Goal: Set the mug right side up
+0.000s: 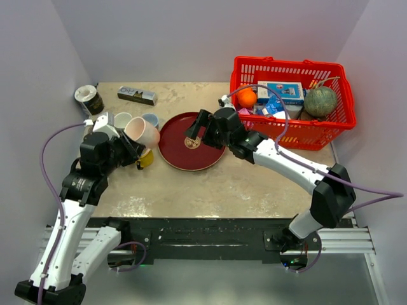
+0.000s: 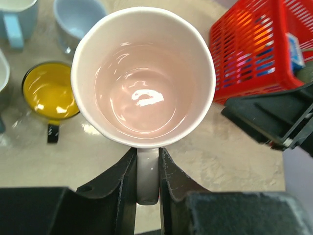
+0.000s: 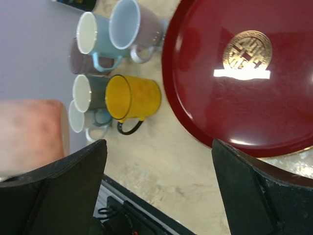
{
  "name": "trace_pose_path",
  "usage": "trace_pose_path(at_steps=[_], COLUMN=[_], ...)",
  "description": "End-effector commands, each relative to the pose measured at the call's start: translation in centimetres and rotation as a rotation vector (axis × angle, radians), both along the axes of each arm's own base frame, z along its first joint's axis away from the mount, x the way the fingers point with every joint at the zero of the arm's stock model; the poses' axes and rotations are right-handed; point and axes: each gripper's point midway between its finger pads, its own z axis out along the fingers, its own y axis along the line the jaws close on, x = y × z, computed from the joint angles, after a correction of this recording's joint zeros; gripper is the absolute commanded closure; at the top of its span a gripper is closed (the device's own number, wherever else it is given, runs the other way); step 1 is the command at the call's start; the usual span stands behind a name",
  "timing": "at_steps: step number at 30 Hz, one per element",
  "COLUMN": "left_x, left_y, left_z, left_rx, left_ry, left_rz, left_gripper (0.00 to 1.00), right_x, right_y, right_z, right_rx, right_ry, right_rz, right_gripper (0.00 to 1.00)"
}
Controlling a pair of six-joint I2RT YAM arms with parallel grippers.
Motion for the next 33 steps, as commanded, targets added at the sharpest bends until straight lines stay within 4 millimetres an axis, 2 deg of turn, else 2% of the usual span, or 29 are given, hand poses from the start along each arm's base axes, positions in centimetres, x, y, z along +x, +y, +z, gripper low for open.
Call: trace_pose_path(at_steps=[1, 3, 5, 10, 12, 15, 19, 24, 28, 32, 33], left_x=[-2.0, -2.9, -3.4, -4.6, -4.7, -4.2, -3.4, -3.3, -2.4, -1.8, -2.0], left_y=[1.4, 1.5, 1.5, 1.4, 1.6, 1.6, 2.1, 2.0, 1.5, 1.0, 0.2], left_z=[-3.0, -5.5, -6.4, -11.5, -12.9, -13.4, -13.0, -14.7, -14.5, -15.5, -15.9], left_rx=[0.059, 0.059, 0.06, 0.107, 0.125, 0.12, 0.111, 0.069, 0.062, 0.101, 0.11], left_ry=[0.072, 0.136, 0.148, 0.326, 0.359, 0.338, 0.327, 0.372, 0.354, 0.353, 0.357], left_rz=[0.031, 0.038, 0.026, -0.007, -0.003, 0.011, 0.066, 0.131, 0.126, 0.129, 0.105], left_gripper=[1.0, 1.0, 1.0, 1.0, 1.0, 1.0, 1.0, 1.0, 1.0, 1.0, 1.0], right_x=[0.8, 0.7, 0.7, 0.9, 0.9, 1.1, 1.2, 1.5, 1.7, 1.7, 1.5], right_y=[-0.9, -0.6, -0.5, -0.5, -0.4, -0.4, -0.7, -1.1, -1.4, -1.3, -1.2], right_z=[-0.2, -0.9, -1.5, -2.2, -2.4, -2.9, -3.2, -3.3, -3.6, -4.2, -4.4], right_rx=[-0.028, -0.039, -0.052, -0.073, -0.075, -0.08, -0.081, -0.078, -0.082, -0.083, -0.085], right_ry=[0.013, 0.032, 0.047, 0.065, 0.07, 0.085, 0.099, 0.109, 0.117, 0.136, 0.141], right_rz=[-0.076, -0.067, -0.061, -0.052, -0.044, -0.035, -0.038, -0.042, -0.046, -0.038, -0.034], right_gripper=[0.09, 0.09, 0.09, 0.09, 0.09, 0.09, 0.09, 0.09, 0.09, 0.09, 0.09])
